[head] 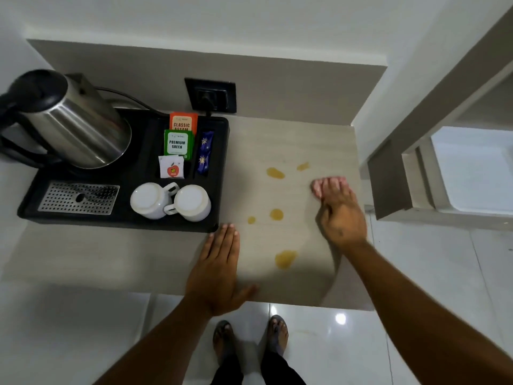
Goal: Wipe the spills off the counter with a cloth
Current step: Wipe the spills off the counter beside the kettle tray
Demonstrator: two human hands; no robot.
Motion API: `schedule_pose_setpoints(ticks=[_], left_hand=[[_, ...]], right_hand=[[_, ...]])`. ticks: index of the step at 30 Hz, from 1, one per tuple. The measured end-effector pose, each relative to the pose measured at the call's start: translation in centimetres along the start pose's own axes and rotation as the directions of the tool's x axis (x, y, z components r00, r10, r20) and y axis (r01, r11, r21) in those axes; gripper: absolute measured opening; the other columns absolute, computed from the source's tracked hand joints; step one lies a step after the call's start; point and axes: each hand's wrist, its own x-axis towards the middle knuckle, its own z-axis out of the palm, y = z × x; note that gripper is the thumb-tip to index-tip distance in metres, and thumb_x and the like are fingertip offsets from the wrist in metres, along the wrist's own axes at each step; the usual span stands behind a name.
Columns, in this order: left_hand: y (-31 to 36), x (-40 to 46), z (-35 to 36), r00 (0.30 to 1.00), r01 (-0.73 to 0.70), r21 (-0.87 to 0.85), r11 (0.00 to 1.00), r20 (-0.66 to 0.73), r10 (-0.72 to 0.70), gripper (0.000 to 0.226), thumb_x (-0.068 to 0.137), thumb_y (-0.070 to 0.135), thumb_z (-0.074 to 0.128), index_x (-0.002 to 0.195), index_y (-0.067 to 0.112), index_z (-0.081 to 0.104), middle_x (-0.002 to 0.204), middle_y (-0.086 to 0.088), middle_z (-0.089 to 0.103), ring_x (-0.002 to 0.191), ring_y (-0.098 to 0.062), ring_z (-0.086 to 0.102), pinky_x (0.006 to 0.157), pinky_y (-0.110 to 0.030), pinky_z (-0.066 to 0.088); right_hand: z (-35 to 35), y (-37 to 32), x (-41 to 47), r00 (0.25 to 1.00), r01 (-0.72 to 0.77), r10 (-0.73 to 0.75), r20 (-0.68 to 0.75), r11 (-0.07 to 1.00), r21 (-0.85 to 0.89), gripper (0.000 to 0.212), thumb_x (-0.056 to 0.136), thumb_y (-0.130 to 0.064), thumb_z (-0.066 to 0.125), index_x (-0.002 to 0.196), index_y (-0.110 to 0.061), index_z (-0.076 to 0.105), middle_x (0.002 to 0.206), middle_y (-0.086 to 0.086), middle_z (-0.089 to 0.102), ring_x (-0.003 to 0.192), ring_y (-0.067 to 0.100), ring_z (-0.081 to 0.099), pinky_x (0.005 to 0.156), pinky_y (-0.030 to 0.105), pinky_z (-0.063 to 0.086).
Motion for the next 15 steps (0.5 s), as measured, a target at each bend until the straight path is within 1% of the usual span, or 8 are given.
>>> schedule_pose_setpoints(ticks=[3, 5, 7, 8, 10, 12, 14, 15], left_hand=[[0.0, 0.1, 0.0, 1.000, -0.013, 0.022, 1.000, -0.015, 0.013, 0.110, 0.089, 0.078, 0.041, 0.158, -0.005, 0.017, 0.169, -0.025, 0.015, 0.159, -0.036, 0.004, 0.127, -0.055, 0.014], [0.1, 0.0, 0.0, 1.000, -0.010, 0.022, 1.000, -0.017, 0.010, 0.110, 0.089, 0.077, 0.041, 0.159, -0.004, 0.015, 0.169, -0.025, 0.013, 0.159, -0.035, 0.003, 0.128, -0.053, 0.011], [0.1, 0.0, 0.0, 1.000, -0.007, 0.016, 1.000, -0.019, 0.007, 0.111, 0.088, 0.078, 0.041, 0.159, -0.004, 0.015, 0.169, -0.024, 0.014, 0.159, -0.035, 0.005, 0.128, -0.051, 0.009], [0.1, -0.1, 0.1, 1.000, -0.004, 0.021, 1.000, -0.019, 0.005, 0.112, 0.088, 0.078, 0.042, 0.159, -0.004, 0.016, 0.169, -0.024, 0.015, 0.159, -0.035, 0.005, 0.128, -0.051, 0.008], [0.0, 0.0, 0.1, 1.000, 0.004, 0.033, 0.999, -0.006, -0.003, 0.114, 0.086, 0.079, 0.045, 0.159, -0.004, 0.015, 0.169, -0.024, 0.014, 0.159, -0.035, 0.003, 0.128, -0.051, 0.007], [-0.1, 0.2, 0.2, 1.000, 0.009, 0.023, 1.000, -0.007, -0.008, 0.115, 0.086, 0.080, 0.044, 0.159, -0.003, 0.014, 0.170, -0.023, 0.012, 0.159, -0.034, 0.001, 0.128, -0.052, 0.009], [-0.2, 0.2, 0.3, 1.000, 0.009, 0.008, 1.000, -0.013, -0.009, 0.113, 0.086, 0.079, 0.044, 0.159, -0.003, 0.014, 0.170, -0.022, 0.012, 0.159, -0.034, 0.001, 0.128, -0.052, 0.011], [-0.2, 0.1, 0.4, 1.000, 0.008, 0.004, 1.000, -0.021, -0.007, 0.112, 0.086, 0.077, 0.047, 0.159, -0.003, 0.015, 0.170, -0.023, 0.013, 0.159, -0.034, 0.002, 0.128, -0.053, 0.012]], right_hand=[[-0.5, 0.2, 7.3, 0.998, -0.046, 0.045, -0.046, 0.999, -0.019, 0.060, 0.087, -0.013, 0.046, 0.146, -0.018, 0.044, 0.157, 0.014, 0.037, 0.148, 0.034, 0.023, 0.121, 0.044, 0.020], [0.0, -1.5, 11.6, 1.000, -0.005, 0.004, -0.026, 1.000, -0.023, 0.056, 0.090, -0.013, 0.046, 0.145, -0.020, 0.046, 0.157, 0.011, 0.038, 0.149, 0.034, 0.021, 0.122, 0.043, 0.017], [1.2, -4.5, 13.3, 0.997, 0.080, -0.080, -0.010, 0.997, 0.009, 0.055, 0.086, -0.008, 0.047, 0.139, -0.021, 0.052, 0.154, 0.012, 0.043, 0.147, 0.036, 0.024, 0.121, 0.042, 0.020], [1.9, -6.1, 12.9, 0.988, 0.152, -0.152, 0.007, 0.988, 0.023, 0.057, 0.082, -0.005, 0.050, 0.137, -0.019, 0.054, 0.152, 0.014, 0.045, 0.146, 0.038, 0.026, 0.120, 0.043, 0.022], [3.3, -8.1, 10.4, 0.944, 0.325, -0.325, 0.063, 0.946, 0.006, 0.063, 0.079, 0.002, 0.055, 0.141, -0.012, 0.052, 0.151, 0.018, 0.045, 0.145, 0.041, 0.029, 0.118, 0.046, 0.024], [3.8, -7.1, 7.4, 0.895, 0.439, -0.437, 0.086, 0.898, -0.002, 0.065, 0.079, 0.004, 0.056, 0.143, -0.010, 0.049, 0.151, 0.017, 0.045, 0.144, 0.040, 0.031, 0.119, 0.048, 0.023], [3.2, -3.8, 6.2, 0.897, 0.436, -0.434, 0.080, 0.900, -0.011, 0.064, 0.080, -0.001, 0.052, 0.143, -0.012, 0.050, 0.151, 0.015, 0.045, 0.144, 0.038, 0.033, 0.119, 0.048, 0.021], [2.7, -2.5, 6.8, 0.915, 0.398, -0.396, 0.078, 0.917, -0.013, 0.064, 0.080, -0.006, 0.048, 0.144, -0.014, 0.049, 0.152, 0.016, 0.045, 0.144, 0.038, 0.033, 0.119, 0.046, 0.019]])
